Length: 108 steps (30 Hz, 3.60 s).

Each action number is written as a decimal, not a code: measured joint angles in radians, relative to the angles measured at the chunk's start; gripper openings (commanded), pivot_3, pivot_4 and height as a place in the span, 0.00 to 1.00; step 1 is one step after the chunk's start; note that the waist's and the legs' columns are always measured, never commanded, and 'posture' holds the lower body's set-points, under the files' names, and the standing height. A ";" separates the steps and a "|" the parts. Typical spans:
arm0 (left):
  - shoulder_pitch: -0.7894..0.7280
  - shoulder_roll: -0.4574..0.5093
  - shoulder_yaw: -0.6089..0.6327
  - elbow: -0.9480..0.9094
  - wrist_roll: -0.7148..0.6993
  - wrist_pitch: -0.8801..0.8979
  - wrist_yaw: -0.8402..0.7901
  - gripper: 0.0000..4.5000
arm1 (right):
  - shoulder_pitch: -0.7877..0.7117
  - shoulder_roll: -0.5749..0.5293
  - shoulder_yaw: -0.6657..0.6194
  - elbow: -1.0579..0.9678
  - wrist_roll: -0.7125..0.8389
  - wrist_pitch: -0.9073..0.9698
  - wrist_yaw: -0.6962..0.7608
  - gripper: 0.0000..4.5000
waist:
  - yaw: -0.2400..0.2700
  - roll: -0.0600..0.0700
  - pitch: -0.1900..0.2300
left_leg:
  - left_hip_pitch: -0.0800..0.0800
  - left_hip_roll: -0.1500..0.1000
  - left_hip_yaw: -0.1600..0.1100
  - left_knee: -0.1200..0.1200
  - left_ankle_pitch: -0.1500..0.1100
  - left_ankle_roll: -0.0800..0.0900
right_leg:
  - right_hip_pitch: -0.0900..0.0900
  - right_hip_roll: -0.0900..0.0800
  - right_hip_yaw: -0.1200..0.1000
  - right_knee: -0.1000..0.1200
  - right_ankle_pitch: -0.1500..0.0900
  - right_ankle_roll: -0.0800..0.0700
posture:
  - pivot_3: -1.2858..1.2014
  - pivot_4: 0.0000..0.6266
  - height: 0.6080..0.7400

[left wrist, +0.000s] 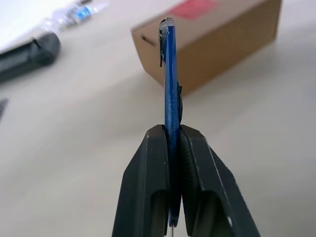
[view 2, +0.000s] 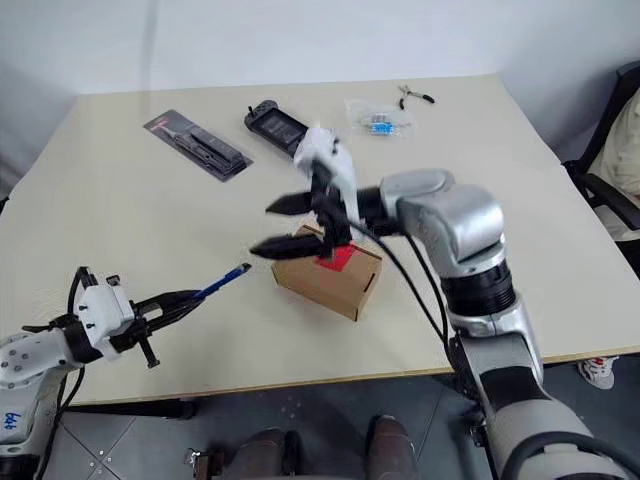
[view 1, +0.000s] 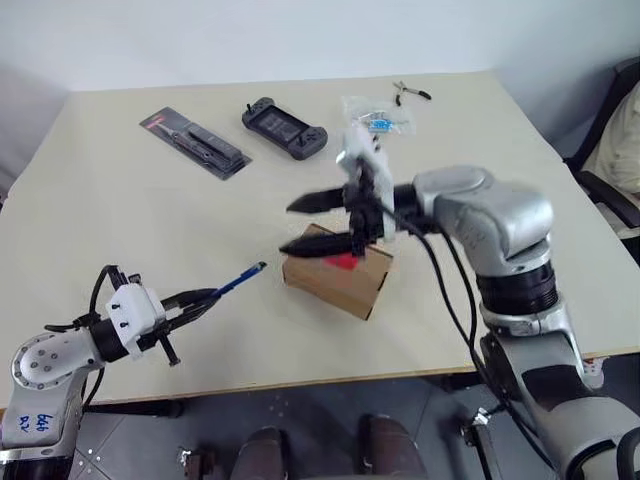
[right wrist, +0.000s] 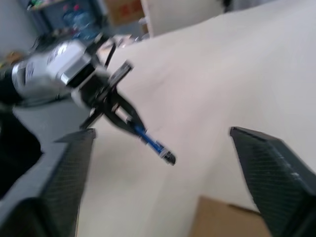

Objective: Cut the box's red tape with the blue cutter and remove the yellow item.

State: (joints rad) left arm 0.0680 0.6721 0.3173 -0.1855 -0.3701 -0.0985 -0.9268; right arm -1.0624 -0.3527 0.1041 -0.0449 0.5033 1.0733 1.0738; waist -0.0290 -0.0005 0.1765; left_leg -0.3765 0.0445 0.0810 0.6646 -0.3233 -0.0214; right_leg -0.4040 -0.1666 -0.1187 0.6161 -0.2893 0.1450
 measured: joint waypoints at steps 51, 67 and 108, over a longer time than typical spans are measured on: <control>-0.167 -0.060 -0.121 -0.120 -0.307 0.414 -0.051 0.08 | -0.149 -0.001 0.336 0.286 -0.195 -0.357 0.348 0.64 | -0.001 -0.002 0.001 | -0.008 0.001 0.005 0.004 0.000 0.000 | -0.009 0.001 0.000 0.000 0.000 0.000 | 0.52 0.24 1.00; -0.170 -0.061 -0.119 -0.115 -0.292 0.413 -0.049 0.08 | -0.143 -0.002 0.348 0.288 -0.212 -0.399 0.384 0.03 | -0.001 -0.002 0.001 | -0.008 0.001 0.005 0.004 0.000 0.000 | -0.009 0.001 0.000 0.000 0.000 0.000 | 0.52 0.24 1.00; -0.184 0.071 -0.076 -0.155 -0.263 0.597 0.043 0.81 | -0.012 -0.167 -0.035 0.052 -0.133 -0.073 -0.065 0.03 | 0.007 -0.004 0.001 | -0.009 0.001 0.005 0.005 -0.001 0.000 | -0.010 0.001 0.001 0.000 0.000 0.001 | 0.52 0.24 1.00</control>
State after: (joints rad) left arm -0.1159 0.7427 0.2416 -0.3407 -0.6334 0.4987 -0.8839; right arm -1.0746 -0.5193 0.0693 0.0075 0.3702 1.0003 1.0089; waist -0.0222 -0.0049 0.1773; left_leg -0.3860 0.0457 0.0859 0.6695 -0.3239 -0.0216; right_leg -0.4139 -0.1654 -0.1178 0.6165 -0.2889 0.1457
